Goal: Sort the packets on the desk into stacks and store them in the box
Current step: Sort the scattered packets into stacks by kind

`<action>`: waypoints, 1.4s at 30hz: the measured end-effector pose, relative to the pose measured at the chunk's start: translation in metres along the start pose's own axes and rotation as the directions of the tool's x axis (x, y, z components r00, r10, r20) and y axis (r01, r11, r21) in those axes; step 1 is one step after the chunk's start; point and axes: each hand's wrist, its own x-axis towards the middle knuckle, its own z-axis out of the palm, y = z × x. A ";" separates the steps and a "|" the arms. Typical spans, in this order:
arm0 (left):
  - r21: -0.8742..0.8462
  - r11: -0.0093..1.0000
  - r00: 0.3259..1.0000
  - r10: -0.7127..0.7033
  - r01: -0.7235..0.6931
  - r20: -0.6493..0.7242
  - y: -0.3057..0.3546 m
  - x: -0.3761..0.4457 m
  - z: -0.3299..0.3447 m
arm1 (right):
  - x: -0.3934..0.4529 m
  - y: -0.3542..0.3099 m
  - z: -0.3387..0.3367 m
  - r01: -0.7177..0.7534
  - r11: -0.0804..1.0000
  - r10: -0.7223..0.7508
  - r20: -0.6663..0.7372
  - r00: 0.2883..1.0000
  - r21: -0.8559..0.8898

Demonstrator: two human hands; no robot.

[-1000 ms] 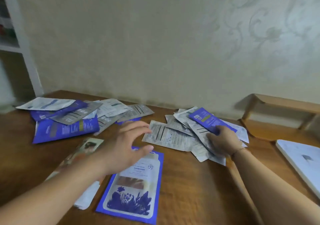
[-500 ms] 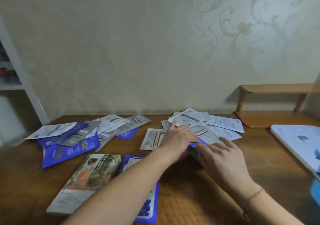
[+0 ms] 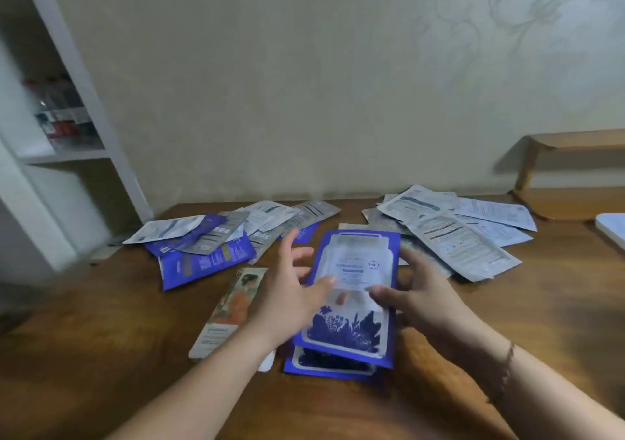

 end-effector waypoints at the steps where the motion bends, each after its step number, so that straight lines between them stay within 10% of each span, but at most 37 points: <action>1: 0.183 0.980 0.994 0.092 -0.081 -0.052 -0.007 -0.010 -0.006 | 0.004 0.005 0.008 -0.042 0.999 0.042 0.006 0.999 -0.015; 6: 0.636 0.657 0.914 0.321 -0.404 0.249 -0.030 -0.052 -0.017 | 0.016 0.017 0.022 -0.066 0.953 0.063 -0.018 0.998 -0.296; 11: 0.701 0.532 0.871 0.396 -0.475 0.290 -0.048 -0.055 -0.012 | 0.023 0.018 0.009 0.023 0.550 -0.249 -0.138 0.959 -0.835; 18: 0.699 0.487 0.836 0.453 -0.523 0.310 -0.049 -0.056 -0.015 | 0.032 0.045 0.011 0.252 0.358 -0.194 0.193 0.962 -0.899; 31: 0.679 0.465 0.746 0.638 -0.569 0.188 -0.049 -0.036 -0.042 | 0.034 0.054 0.008 0.300 0.410 -0.249 0.211 0.945 -0.861; 36: 0.770 0.638 0.985 0.149 -0.027 -0.089 -0.093 0.043 -0.150 | 0.036 0.052 0.009 0.325 0.621 -0.399 0.068 0.914 -0.713; 39: 0.818 0.565 0.977 -0.210 0.107 0.017 -0.131 0.045 -0.171 | 0.032 0.046 0.015 0.378 0.636 -0.450 0.074 0.890 -0.673; 42: 0.821 0.562 0.968 -0.246 0.097 0.054 -0.142 0.021 -0.173 | 0.026 0.040 0.021 0.446 0.578 -0.521 0.112 0.846 -0.683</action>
